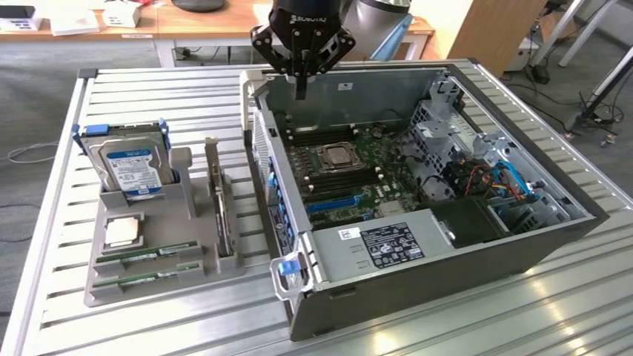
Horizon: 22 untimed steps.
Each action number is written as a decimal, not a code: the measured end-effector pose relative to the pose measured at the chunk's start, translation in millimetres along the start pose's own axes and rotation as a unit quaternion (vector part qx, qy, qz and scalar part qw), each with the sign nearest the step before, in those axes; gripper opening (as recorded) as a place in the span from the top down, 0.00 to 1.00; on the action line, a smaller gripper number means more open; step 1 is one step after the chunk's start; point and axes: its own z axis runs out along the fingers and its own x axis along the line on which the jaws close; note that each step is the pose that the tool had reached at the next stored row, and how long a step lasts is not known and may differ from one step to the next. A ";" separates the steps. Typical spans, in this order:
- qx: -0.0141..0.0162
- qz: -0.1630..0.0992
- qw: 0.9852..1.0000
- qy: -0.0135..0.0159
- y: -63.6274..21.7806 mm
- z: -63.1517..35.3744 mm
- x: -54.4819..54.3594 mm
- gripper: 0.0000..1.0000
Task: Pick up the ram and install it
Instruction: 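Reach for the ram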
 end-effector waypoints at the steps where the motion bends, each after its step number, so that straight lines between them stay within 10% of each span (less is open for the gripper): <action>1: 0.000 0.000 1.000 0.000 -0.1 -0.1 1.8 0.89; 22: 0.000 0.000 1.000 0.000 -3.2 -1.1 43.6 0.89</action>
